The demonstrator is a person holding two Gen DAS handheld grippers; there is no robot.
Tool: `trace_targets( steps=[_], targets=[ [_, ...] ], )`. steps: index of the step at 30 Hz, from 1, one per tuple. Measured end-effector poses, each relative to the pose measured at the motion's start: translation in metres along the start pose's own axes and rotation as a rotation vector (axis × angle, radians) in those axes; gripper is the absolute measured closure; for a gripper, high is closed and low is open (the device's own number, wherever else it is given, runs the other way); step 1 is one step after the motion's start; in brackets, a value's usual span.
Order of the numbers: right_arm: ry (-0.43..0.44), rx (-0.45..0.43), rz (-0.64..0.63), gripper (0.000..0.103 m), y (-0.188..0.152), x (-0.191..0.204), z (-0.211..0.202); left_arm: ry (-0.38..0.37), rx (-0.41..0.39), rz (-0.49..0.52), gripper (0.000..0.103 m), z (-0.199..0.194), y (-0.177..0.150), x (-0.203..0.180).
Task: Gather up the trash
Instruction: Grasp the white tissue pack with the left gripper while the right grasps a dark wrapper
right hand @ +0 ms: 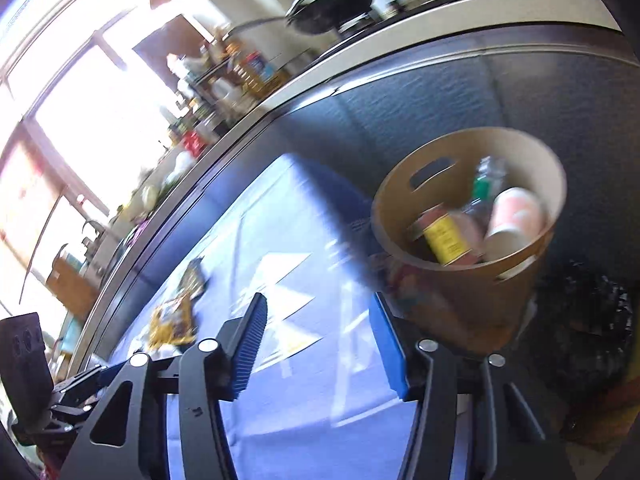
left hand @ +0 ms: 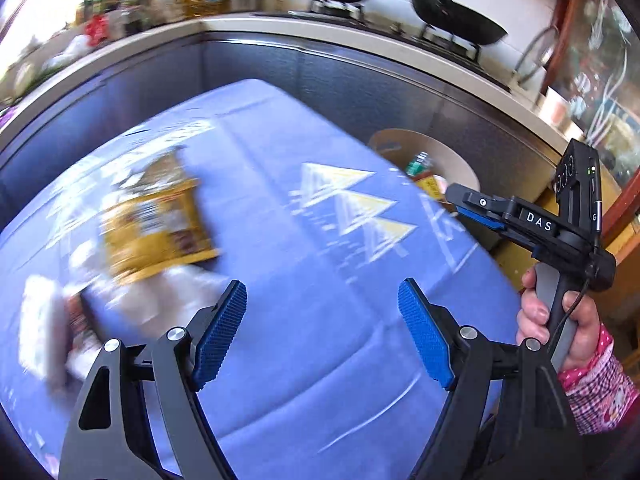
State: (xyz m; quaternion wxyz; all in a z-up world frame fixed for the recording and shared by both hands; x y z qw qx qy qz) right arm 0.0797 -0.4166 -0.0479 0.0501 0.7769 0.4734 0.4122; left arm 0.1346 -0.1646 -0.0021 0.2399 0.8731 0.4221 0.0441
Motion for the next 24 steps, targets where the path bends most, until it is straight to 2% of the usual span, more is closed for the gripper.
trace_targets(
  steps=[3,6,8,9,11,15,19,24],
  targets=[
    [0.038,0.055,-0.045,0.051,-0.014,0.032,0.02,0.119,-0.046,-0.071,0.025,-0.029,-0.027,0.047],
    [0.078,0.124,-0.105,0.051,-0.03,0.07,0.042,0.295,-0.068,-0.175,0.017,-0.053,-0.053,0.105],
    [0.1,0.171,-0.164,0.051,-0.043,0.101,0.056,0.409,-0.054,-0.234,0.017,-0.058,-0.064,0.141],
    [0.111,0.192,-0.194,0.051,-0.049,0.115,0.063,0.441,-0.041,-0.254,0.017,-0.059,-0.07,0.157],
    [0.134,0.235,-0.258,0.051,-0.062,0.146,0.075,0.439,-0.01,-0.273,0.017,-0.055,-0.078,0.184],
    [0.176,0.323,-0.346,0.051,-0.088,0.194,0.103,0.429,0.018,-0.27,0.016,-0.037,-0.078,0.201],
    [0.185,0.391,-0.376,0.051,-0.103,0.218,0.134,0.386,0.032,-0.259,0.016,-0.019,-0.071,0.212],
    [0.19,0.437,-0.366,0.053,-0.103,0.233,0.166,0.381,0.065,-0.264,0.016,0.004,-0.061,0.222]
  ],
)
Point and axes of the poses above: each gripper's, at about its wrist camera, not at the fingertips, and z roughly the way its jaws point, x to its left, y to its top, the point moved 3 cm from there along z, roughly the way its jaws point, and after that the axes turned 12 degrees about x, right-handed, at the moved point
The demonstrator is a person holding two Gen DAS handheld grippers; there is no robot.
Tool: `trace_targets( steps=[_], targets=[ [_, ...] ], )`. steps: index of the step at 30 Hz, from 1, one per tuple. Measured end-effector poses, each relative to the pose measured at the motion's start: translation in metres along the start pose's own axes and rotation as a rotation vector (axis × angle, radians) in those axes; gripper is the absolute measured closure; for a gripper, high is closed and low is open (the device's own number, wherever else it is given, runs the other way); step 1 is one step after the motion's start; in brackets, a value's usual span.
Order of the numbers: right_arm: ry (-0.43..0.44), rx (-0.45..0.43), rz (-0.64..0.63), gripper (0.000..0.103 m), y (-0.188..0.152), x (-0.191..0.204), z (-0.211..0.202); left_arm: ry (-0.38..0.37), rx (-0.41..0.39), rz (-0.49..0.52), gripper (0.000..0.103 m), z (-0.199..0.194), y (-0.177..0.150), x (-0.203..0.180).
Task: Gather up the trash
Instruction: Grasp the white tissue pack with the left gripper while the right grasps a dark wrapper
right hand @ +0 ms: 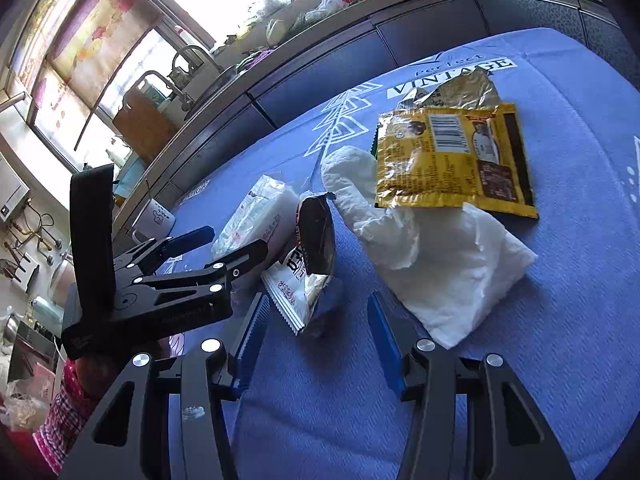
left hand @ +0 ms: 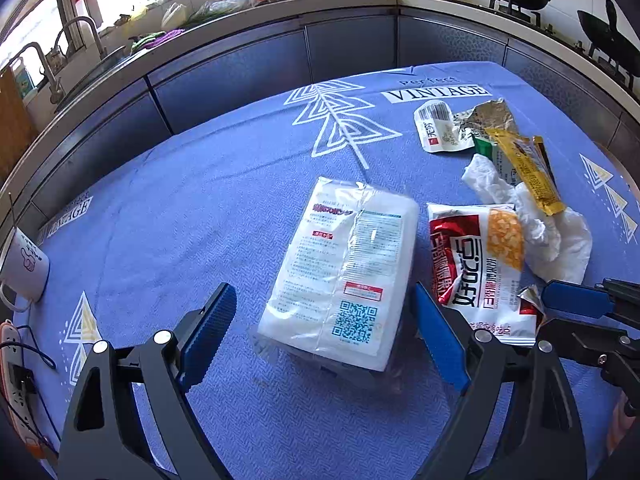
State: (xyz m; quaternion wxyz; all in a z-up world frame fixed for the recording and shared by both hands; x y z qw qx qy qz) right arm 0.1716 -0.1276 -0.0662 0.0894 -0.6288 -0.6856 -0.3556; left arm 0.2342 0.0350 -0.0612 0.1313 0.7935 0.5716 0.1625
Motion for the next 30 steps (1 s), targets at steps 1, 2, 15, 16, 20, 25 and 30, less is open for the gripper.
trace_targets(
  steps=[1,2,15,16,20,25,30],
  targets=[
    [0.005,0.008,0.001,0.056,0.003,0.0,0.004,-0.012,0.008,-0.011,0.016,0.003,0.0,0.002],
    [0.009,0.015,-0.001,0.06,0.005,0.001,0.009,-0.023,0.015,-0.023,0.016,0.005,-0.001,0.005],
    [0.026,-0.03,-0.092,0.1,-0.022,0.029,-0.024,-0.1,-0.04,-0.1,0.043,-0.034,-0.041,0.014],
    [0.026,-0.045,-0.096,0.1,-0.027,0.029,-0.032,-0.112,-0.048,-0.104,0.043,-0.04,-0.046,0.014],
    [0.018,-0.11,-0.084,0.1,-0.043,0.023,-0.061,-0.175,-0.091,-0.092,0.043,-0.068,-0.061,0.002],
    [-0.003,-0.175,-0.001,0.1,-0.059,-0.013,-0.094,-0.23,-0.096,0.007,0.043,-0.083,-0.059,-0.046],
    [-0.036,-0.256,0.132,0.1,-0.071,-0.067,-0.131,-0.268,-0.084,0.162,0.043,-0.084,-0.04,-0.12]
  ],
)
Point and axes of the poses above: each gripper's, at about its wrist camera, not at the fingertips, and z roughly the way its jaws point, x to its left, y to its top, the point moved 3 cm from there along z, roughly the way its jaws point, and after that the axes turned 12 degrees about x, right-handed, at the moved point
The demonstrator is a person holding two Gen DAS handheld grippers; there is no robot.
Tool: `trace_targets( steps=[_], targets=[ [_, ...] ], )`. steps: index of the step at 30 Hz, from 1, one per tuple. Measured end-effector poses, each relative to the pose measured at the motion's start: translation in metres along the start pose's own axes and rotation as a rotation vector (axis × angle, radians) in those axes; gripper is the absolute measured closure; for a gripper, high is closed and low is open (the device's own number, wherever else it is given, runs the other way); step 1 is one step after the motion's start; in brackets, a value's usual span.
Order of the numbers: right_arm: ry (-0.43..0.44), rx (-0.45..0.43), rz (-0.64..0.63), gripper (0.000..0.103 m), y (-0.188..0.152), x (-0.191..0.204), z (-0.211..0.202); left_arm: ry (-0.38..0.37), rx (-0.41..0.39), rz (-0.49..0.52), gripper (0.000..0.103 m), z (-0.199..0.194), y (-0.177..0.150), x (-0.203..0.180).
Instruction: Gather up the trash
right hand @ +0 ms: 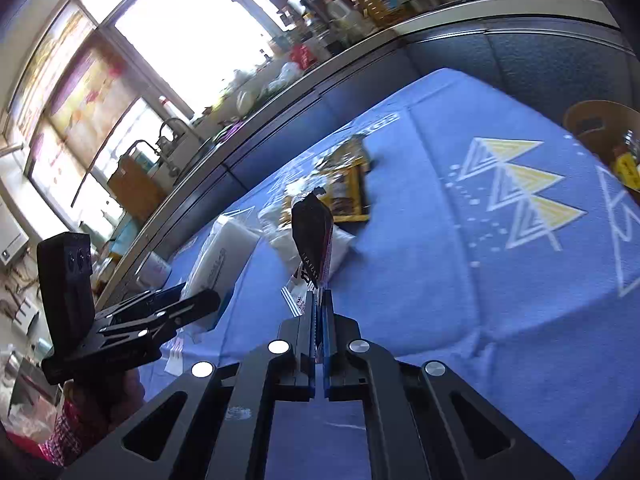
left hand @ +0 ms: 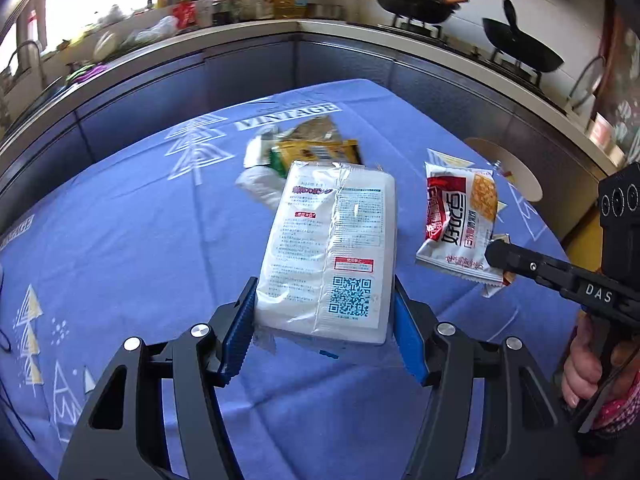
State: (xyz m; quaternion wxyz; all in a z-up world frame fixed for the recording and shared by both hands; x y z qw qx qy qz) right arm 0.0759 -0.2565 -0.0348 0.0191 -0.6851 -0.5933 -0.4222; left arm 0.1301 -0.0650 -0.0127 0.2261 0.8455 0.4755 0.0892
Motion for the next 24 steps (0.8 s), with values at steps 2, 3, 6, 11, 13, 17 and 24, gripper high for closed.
trace_targets(
  steps=[2,3,6,11,13,17,24],
  targets=[
    [-0.023,-0.045,0.056,0.1,0.002,-0.027,-0.019,-0.021,0.014,0.065,0.043,0.012,0.016,-0.03],
    [-0.037,-0.069,0.087,0.1,0.003,-0.041,-0.029,-0.029,0.019,0.099,0.043,0.018,0.025,-0.046],
    [-0.065,-0.128,0.174,0.1,0.008,-0.082,-0.058,-0.053,0.029,0.18,0.043,0.032,0.049,-0.088],
    [-0.129,-0.222,0.26,0.1,0.017,-0.133,-0.102,-0.105,0.03,0.276,0.042,0.053,0.088,-0.152],
    [-0.148,-0.252,0.284,0.1,0.021,-0.147,-0.117,-0.117,0.033,0.304,0.042,0.061,0.102,-0.173],
    [-0.171,-0.301,0.325,0.1,0.025,-0.171,-0.138,-0.122,0.045,0.349,0.043,0.078,0.122,-0.204],
    [-0.164,-0.314,0.357,0.1,0.021,-0.182,-0.144,-0.127,0.078,0.37,0.042,0.099,0.13,-0.229]
  ],
)
Point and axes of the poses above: each gripper's, at about its wrist camera, not at the fingertips, and z roughly the way its jaws point, x to its left, y to its top, the point moved 3 cm from there along z, roughly the way its jaws point, and after that the axes turned 12 degrees about x, right-handed, at the moved point
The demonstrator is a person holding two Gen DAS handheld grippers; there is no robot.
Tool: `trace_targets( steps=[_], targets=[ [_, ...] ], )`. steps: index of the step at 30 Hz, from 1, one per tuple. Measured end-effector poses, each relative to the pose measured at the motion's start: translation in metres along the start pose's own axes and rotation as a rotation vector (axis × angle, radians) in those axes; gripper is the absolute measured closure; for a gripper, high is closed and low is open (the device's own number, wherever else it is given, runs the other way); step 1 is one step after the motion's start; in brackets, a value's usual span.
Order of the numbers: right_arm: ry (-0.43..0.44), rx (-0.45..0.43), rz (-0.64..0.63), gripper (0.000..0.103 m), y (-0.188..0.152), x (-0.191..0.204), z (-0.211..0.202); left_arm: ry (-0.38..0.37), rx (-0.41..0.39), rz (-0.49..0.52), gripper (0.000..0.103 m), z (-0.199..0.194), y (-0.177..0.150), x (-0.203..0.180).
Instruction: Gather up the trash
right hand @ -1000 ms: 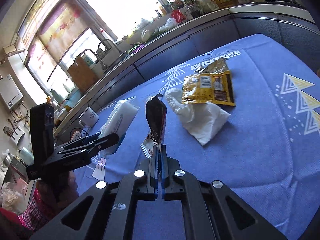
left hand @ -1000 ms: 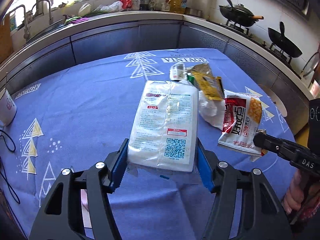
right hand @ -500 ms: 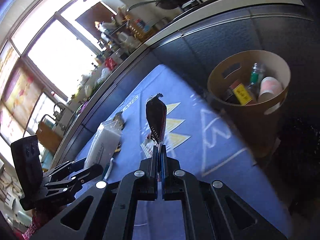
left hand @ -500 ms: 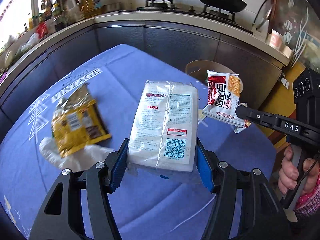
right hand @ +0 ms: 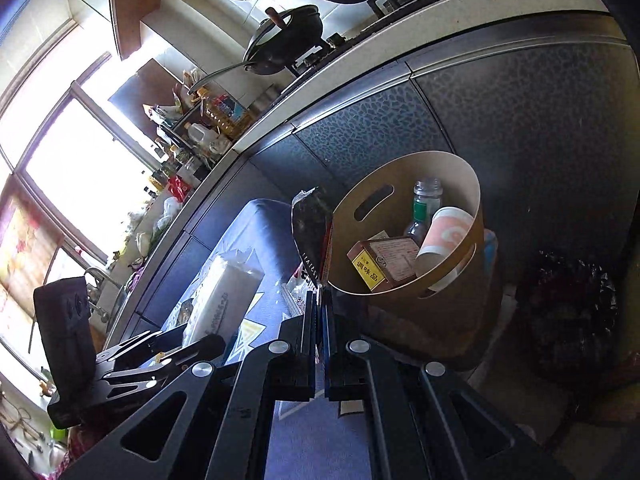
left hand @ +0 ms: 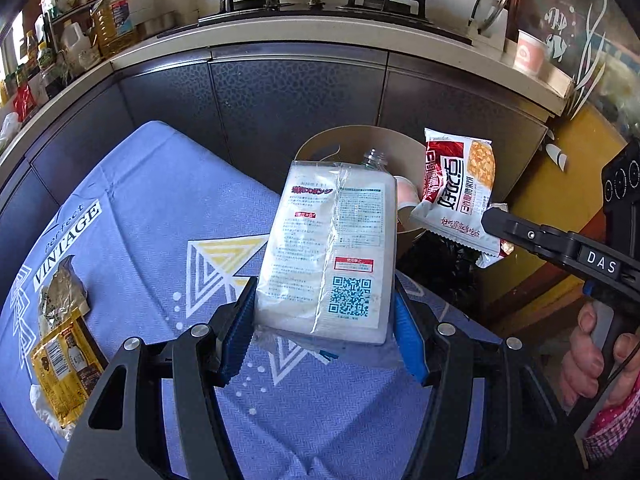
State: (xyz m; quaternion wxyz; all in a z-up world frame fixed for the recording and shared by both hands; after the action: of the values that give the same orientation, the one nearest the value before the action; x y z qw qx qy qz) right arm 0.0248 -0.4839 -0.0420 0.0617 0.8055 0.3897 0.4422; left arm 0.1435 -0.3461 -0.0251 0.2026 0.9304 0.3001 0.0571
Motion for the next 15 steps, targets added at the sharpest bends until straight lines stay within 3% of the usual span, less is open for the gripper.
trace_targets(
  steps=[9,15],
  targets=[
    [0.033,0.052,-0.026,0.1,-0.026,0.019,0.012,0.041,-0.007,-0.046,0.042,-0.014,-0.029,0.017],
    [0.065,0.115,-0.082,0.1,-0.054,0.054,0.028,0.071,-0.039,-0.11,0.042,-0.044,-0.069,0.042]
  ],
)
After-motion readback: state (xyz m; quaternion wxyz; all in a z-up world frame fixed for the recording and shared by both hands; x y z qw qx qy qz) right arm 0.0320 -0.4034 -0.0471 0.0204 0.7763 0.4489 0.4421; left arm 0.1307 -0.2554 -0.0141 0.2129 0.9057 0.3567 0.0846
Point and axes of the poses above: each gripper's, at about its wrist camera, not at the fingertips, and z roughly the way its jaws point, x to its left, y to its top, the point moved 3 cm from there along z, roughly the way its jaws point, and after that the axes turned 12 degrees about x, right-handed, at the moved point
